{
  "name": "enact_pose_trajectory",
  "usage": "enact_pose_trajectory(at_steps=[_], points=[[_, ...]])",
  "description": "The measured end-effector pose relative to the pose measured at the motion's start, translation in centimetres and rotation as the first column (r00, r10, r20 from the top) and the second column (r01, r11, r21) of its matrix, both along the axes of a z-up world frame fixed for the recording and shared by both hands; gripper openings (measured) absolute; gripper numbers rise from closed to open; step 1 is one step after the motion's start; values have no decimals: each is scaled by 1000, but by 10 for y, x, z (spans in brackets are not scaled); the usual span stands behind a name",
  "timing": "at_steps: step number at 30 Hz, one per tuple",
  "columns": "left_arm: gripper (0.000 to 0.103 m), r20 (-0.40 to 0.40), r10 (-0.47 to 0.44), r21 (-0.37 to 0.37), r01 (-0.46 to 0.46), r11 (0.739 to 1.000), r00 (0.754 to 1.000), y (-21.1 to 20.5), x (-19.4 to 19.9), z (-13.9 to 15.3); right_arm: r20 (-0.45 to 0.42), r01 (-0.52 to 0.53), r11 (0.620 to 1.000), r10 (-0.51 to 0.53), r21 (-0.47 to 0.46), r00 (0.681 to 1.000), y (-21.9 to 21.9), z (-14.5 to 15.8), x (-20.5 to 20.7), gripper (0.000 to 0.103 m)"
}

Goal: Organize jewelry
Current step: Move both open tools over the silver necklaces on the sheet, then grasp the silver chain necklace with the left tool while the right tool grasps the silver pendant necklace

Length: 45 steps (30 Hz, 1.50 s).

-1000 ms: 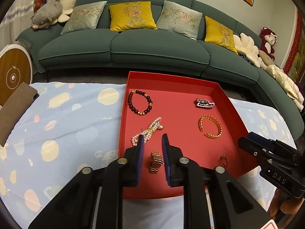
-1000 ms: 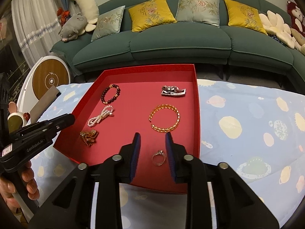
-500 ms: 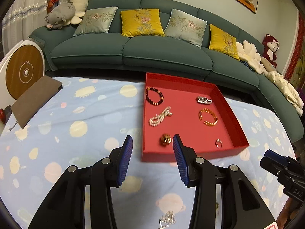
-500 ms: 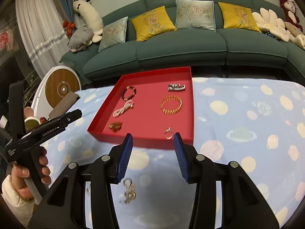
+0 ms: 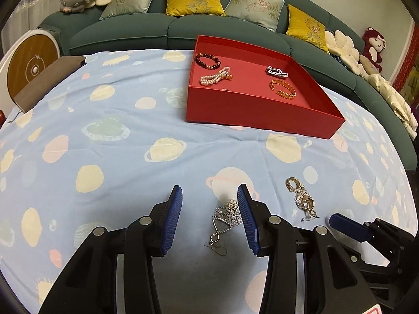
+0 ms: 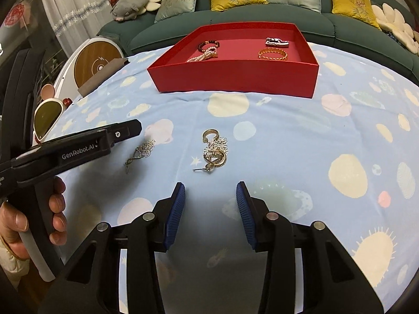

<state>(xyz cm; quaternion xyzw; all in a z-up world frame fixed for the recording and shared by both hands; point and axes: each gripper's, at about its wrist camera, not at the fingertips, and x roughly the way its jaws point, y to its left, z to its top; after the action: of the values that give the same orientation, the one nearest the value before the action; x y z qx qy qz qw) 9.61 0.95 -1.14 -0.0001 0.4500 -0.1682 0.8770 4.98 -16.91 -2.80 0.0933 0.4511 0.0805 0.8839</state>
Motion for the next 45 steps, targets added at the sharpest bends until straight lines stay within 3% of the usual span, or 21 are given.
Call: enact_pose_trajectory(at_steps=[4,14,20,32,36,38,40,45], points=[[42,-11,-7,-1,7,1000,1000,-3,2,-4,21,-7,1000,7,4,1000,4,2,8,38],[42,-21,-27,15,27,1000,999,2,2,-12,2,-4,999,4,-34,1000,12,-8,25,11],[42,-27,-51,0,51,999,998,7,-3,-10,31,6,1000,-5,-18,1000,7,1,20,9],[41,-22,-94,2,94,996,995,2,-12,-12,155,23,999,-29,37,988,-10,51,5,9],[22,-25,-131,-8,131,991,991,-7,-15,-12,167,54,997,-61,46,984,-24,57,5,9],[5,-26,-151,-4,151,989,988,-12,-16,-13,166,66,996,-74,52,983,-30,58,5,9],[0,-34,-161,-14,161,987,986,-14,-17,-14,169,72,996,-80,49,982,-32,59,5,9],[0,-34,-174,-21,173,985,984,-18,-19,-11,172,75,996,-82,47,982,-35,60,3,9]])
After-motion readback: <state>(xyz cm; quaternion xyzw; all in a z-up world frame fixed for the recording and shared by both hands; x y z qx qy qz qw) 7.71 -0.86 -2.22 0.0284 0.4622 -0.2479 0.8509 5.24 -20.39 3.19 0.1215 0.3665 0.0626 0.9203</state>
